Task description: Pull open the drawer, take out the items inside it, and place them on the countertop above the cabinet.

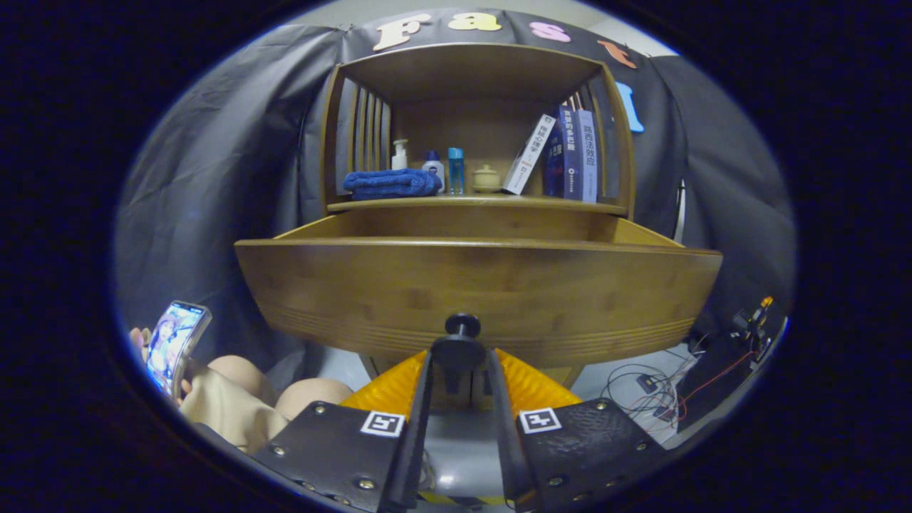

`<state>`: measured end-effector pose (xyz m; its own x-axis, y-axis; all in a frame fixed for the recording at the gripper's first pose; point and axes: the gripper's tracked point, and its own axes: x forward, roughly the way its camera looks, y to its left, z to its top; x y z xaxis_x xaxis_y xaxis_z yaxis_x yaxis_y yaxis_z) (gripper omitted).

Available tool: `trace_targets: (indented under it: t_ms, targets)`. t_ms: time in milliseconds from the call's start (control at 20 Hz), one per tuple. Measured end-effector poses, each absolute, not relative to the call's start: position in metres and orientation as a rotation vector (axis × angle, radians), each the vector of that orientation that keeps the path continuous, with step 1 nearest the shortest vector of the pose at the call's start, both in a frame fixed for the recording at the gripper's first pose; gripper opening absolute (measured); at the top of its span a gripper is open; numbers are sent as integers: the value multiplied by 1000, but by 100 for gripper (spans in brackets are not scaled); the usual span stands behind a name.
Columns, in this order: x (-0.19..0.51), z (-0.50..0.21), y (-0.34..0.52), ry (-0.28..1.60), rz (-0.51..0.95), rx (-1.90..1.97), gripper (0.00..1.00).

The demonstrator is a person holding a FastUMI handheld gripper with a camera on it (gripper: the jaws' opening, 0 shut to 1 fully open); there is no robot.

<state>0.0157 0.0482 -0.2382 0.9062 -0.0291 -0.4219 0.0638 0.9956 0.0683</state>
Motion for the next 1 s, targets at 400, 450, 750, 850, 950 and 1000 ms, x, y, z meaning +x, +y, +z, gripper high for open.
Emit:
trace_targets:
  t_ms: [400, 450, 750, 850, 950, 1000]
  targets:
    - [49, -140, 22, 238, -80, 97, 44]
    - [57, -128, 22, 216, -69, 90, 44]
    - [121, -109, 20, 231, -22, 45, 44]
    - [141, -118, 25, 290, 0, 46, 44]
    - [156, -128, 36, 352, 43, 63, 44]
    - [163, -133, 39, 375, 54, 70, 44]
